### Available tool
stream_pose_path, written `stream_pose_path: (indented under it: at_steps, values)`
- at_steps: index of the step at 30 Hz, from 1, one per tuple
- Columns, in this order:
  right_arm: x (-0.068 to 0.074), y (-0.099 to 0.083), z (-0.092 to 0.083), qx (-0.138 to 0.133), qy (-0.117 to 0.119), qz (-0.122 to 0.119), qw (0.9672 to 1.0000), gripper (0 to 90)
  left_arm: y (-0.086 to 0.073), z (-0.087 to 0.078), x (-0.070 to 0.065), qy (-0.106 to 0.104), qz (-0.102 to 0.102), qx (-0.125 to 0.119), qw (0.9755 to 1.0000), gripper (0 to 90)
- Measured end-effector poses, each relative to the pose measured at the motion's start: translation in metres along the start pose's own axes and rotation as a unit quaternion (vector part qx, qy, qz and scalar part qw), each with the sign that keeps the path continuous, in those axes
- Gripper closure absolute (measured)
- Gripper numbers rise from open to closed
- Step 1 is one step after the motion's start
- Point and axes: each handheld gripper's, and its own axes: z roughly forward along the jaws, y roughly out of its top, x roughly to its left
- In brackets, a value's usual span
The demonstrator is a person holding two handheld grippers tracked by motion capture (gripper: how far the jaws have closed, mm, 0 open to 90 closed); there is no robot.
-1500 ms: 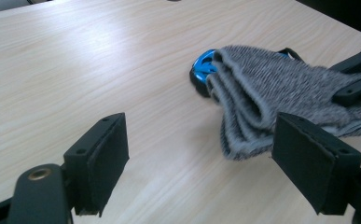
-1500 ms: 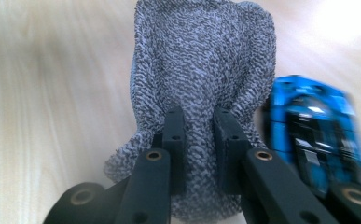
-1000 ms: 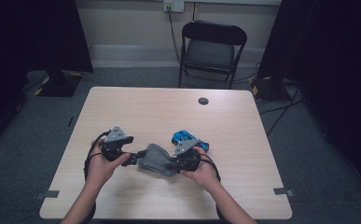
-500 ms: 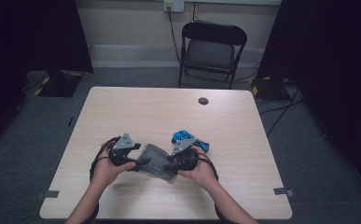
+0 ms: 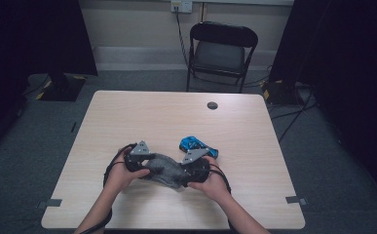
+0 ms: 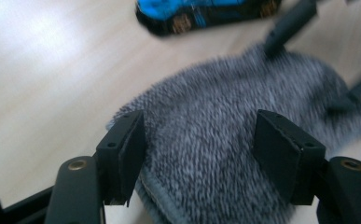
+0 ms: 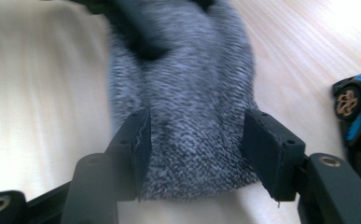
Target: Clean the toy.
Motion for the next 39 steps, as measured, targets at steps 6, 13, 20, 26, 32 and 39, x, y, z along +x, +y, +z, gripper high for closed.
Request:
stream_pose_path:
  at_steps: [6,13,20,26,32,39]
  values:
    - [-0.008,0.006,0.008,0.004,-0.017,0.000,0.9998,41.7,-0.015,-0.016,-0.011,-0.019,-0.009,0.004,0.9998,34.4]
    - [-0.018,0.017,0.018,0.005,-0.025,0.013,0.9996,41.6,-0.017,-0.028,-0.014,-0.007,-0.013,-0.019,0.9997,32.9]
    - [-0.028,0.030,-0.005,-0.039,-0.025,0.029,0.9985,36.7,-0.001,-0.020,-0.007,-0.009,0.001,-0.031,0.9995,29.7]
    - [-0.062,0.026,-0.024,-0.033,-0.089,0.061,0.9935,29.1,-0.013,-0.006,-0.010,-0.026,0.002,-0.007,0.9996,27.2]
    - [-0.084,0.021,-0.020,-0.013,-0.116,0.095,0.9886,22.8,-0.017,-0.007,-0.013,-0.011,0.012,0.008,0.9998,48.6]
    - [-0.094,0.017,0.000,0.008,-0.109,0.109,0.9880,20.1,-0.013,-0.008,-0.019,-0.001,0.000,0.026,0.9997,64.6]
